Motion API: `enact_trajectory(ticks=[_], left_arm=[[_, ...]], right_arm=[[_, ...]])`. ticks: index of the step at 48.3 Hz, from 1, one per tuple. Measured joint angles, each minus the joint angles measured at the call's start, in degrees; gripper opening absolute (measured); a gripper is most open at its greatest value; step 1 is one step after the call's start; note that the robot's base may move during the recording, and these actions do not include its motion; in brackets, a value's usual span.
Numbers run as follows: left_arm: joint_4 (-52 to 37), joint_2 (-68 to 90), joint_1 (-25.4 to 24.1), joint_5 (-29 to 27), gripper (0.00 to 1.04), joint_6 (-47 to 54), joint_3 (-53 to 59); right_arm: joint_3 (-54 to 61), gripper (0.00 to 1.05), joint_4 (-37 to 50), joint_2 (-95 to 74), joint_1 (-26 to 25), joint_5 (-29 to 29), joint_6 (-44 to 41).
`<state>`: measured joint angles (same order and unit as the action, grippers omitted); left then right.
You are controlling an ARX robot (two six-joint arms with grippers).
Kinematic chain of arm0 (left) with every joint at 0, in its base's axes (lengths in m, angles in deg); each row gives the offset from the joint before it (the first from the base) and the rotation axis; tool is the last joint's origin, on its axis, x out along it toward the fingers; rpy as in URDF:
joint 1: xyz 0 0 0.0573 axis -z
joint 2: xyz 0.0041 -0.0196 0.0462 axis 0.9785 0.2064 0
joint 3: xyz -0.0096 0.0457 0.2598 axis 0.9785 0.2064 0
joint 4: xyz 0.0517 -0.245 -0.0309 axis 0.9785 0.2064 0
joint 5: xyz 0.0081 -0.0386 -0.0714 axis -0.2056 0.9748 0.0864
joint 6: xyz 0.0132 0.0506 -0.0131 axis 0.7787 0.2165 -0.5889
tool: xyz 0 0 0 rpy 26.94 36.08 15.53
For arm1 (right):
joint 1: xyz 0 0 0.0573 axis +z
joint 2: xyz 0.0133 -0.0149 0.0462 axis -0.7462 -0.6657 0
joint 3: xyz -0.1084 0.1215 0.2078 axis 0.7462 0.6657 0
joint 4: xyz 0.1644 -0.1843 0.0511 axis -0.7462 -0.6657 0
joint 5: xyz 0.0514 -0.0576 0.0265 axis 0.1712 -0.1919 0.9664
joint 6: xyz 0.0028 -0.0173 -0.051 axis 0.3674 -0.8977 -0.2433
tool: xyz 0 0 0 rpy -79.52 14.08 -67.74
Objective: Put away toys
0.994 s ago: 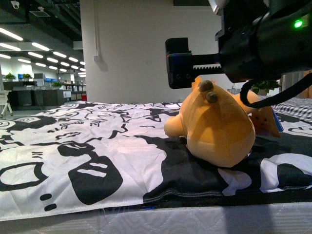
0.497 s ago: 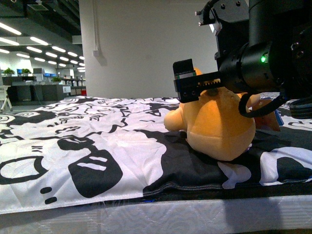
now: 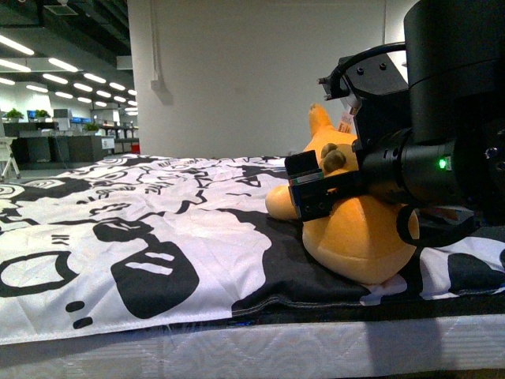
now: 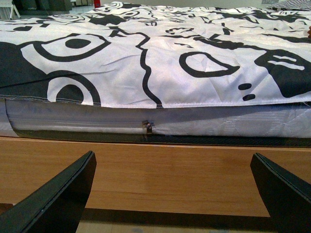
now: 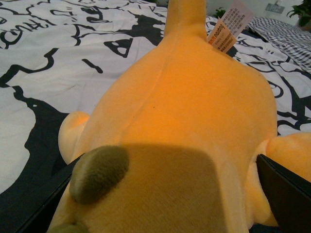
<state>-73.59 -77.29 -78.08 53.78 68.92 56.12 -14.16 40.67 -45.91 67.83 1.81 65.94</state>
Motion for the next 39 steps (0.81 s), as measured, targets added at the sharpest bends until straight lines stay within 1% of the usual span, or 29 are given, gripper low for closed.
enact_trajectory(ticks=[24,35,37,39], left_arm=[[0.0,0.0,0.0,0.0,0.99,0.0,0.0],[0.0,0.0,0.0,0.0,0.99,0.0,0.0],[0.0,0.0,0.0,0.0,0.99,0.0,0.0],[0.0,0.0,0.0,0.0,0.99,0.0,0.0]], right_arm=[[-0.09,1.04,-7.45,0.15,0.2,0.22,-1.66],[0.55,1.04,-7.43,0.37,0.44,0.13,-2.86],[0.7,1.02,-7.1,0.42,0.44,0.13,-2.95],[0.9,0.97,-6.8,0.44,0.46,0.15,-3.06]])
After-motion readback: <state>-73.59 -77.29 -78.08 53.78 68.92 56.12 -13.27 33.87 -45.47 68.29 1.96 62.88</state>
